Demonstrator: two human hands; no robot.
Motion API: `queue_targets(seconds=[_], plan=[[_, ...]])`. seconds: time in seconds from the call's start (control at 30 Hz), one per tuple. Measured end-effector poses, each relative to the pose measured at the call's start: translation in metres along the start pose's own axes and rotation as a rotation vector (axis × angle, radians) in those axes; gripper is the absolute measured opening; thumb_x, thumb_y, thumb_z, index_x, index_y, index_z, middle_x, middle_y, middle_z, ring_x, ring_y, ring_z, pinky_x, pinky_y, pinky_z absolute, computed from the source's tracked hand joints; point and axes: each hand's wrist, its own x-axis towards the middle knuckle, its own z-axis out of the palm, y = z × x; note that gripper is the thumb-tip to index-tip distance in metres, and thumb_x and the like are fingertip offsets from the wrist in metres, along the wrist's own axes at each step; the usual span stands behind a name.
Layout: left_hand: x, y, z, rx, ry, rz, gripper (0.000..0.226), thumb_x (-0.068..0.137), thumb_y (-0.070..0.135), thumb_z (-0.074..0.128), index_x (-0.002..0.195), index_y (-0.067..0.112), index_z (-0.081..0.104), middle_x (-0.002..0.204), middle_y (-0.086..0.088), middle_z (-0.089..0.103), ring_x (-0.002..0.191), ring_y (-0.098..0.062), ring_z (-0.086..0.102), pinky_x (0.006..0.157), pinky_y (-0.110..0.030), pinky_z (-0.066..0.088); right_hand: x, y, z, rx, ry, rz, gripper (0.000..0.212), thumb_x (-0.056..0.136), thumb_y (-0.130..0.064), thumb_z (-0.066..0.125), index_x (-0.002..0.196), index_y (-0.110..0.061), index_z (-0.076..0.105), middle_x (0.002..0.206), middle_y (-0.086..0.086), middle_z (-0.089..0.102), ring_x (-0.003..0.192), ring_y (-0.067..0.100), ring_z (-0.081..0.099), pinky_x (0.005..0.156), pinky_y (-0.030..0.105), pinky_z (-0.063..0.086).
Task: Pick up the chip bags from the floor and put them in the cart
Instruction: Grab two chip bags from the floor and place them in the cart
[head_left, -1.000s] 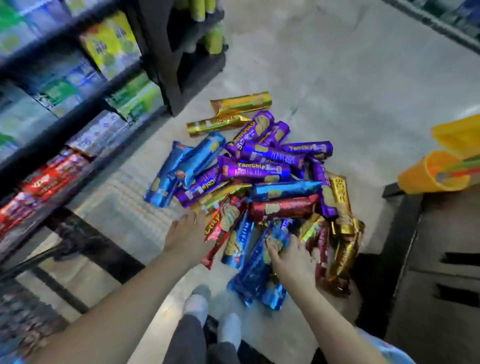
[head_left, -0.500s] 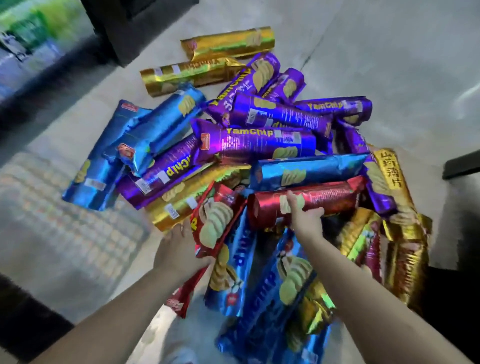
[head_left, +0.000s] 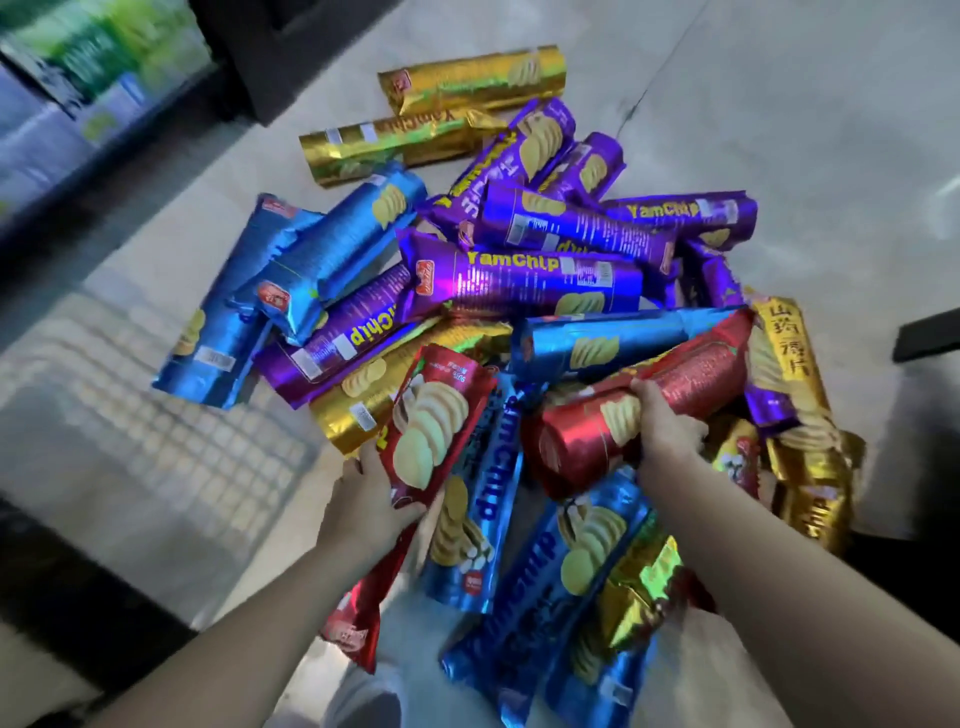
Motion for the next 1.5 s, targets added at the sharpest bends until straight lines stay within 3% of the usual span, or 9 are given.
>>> queue_targets(seconds=[0.07,0.13,0.37,0.57,0.67,0.8,1.1,1.3,1.5], plan=[[-0.030,0.012,-0.031,-0.081,-0.017,-0.031,0.092,0.074,0.036,0.074,0.140,0.008,0.017,0.137,-0.021,0.039,0.122,-0.039,0.046,0.092,-0.041,0.043,-0.039,-0.017,-0.026,-0.092,-0.059,-0.047,0.109,0.041,-0.047,0.078,0.133,-0.008,0.035,0.121,0.014,0.058,0.105,0.030,0.062,0.097,0.048,0.049],[-0.063,0.027,-0.068,-0.152,-0.011,-0.052,0.092,0.075,0.036,0.074,0.141,0.007,0.017,0.140,-0.020,0.038,0.124,-0.037,0.045,0.092,-0.038,0.042,-0.092,-0.045,-0.052,-0.213,-0.168,-0.124,0.091,0.062,-0.030,0.081,0.136,-0.006,0.033,0.115,0.008,0.057,0.099,0.022,0.058,0.096,0.039,0.046],[-0.204,0.092,-0.234,-0.429,0.116,-0.125,0.095,0.071,0.039,0.077,0.138,0.003,0.020,0.140,-0.017,0.044,0.129,-0.032,0.044,0.102,-0.038,0.040,-0.276,-0.144,-0.104,-0.513,-0.515,-0.441,0.061,0.075,0.000,0.072,0.121,-0.020,0.038,0.092,0.008,0.060,0.078,0.021,0.058,0.061,0.014,0.047],[-0.350,0.096,-0.396,-0.616,0.290,-0.082,0.075,0.072,0.036,0.077,0.124,0.005,0.034,0.119,-0.007,0.055,0.118,-0.026,0.053,0.088,-0.028,0.040,-0.459,-0.213,-0.107,-0.625,-0.701,-0.708,0.094,0.056,-0.025,0.077,0.140,-0.018,0.033,0.122,0.008,0.059,0.108,0.023,0.059,0.099,0.040,0.046],[-0.418,0.061,-0.467,-0.682,0.379,-0.075,0.078,0.065,0.047,0.078,0.120,0.009,0.037,0.121,-0.007,0.058,0.116,-0.027,0.056,0.094,-0.034,0.045,-0.549,-0.227,-0.097,-0.655,-0.795,-0.825,0.098,0.047,-0.046,0.070,0.137,-0.026,0.035,0.120,0.004,0.060,0.111,0.023,0.058,0.097,0.044,0.047],[-0.505,-0.011,-0.548,-0.703,0.528,-0.114,0.075,0.072,0.040,0.077,0.125,0.007,0.035,0.124,-0.009,0.056,0.118,-0.028,0.054,0.091,-0.030,0.042,-0.675,-0.229,-0.086,-0.682,-0.942,-1.002,0.088,0.055,-0.035,0.079,0.133,-0.024,0.039,0.108,0.002,0.062,0.098,0.023,0.061,0.089,0.034,0.046],[-0.692,-0.251,-0.591,-0.750,0.733,-0.411,0.081,0.071,0.042,0.077,0.128,0.005,0.033,0.124,-0.012,0.058,0.115,-0.029,0.056,0.090,-0.034,0.044,-0.911,-0.105,-0.054,-0.727,-1.273,-1.193,0.078,0.063,-0.010,0.082,0.131,-0.016,0.043,0.110,0.004,0.062,0.101,0.021,0.059,0.090,0.031,0.044],[-0.766,-0.381,-0.537,-0.820,0.667,-0.589,0.080,0.073,0.037,0.077,0.131,0.006,0.030,0.130,-0.015,0.055,0.114,-0.026,0.055,0.081,-0.027,0.039,-0.997,0.039,-0.066,-0.801,-1.458,-1.009,0.067,0.070,0.001,0.076,0.121,-0.024,0.040,0.094,-0.009,0.059,0.079,-0.006,0.054,0.066,-0.002,0.038],[-0.761,-0.441,-0.472,-0.934,0.548,-0.681,0.113,0.046,0.067,0.078,0.126,0.005,0.030,0.119,-0.011,0.062,0.111,-0.028,0.061,0.092,-0.037,0.050,-0.998,0.145,-0.078,-1.018,-1.454,-0.914,0.075,0.065,-0.018,0.078,0.129,-0.028,0.040,0.104,-0.006,0.062,0.093,0.009,0.062,0.094,0.036,0.049]])
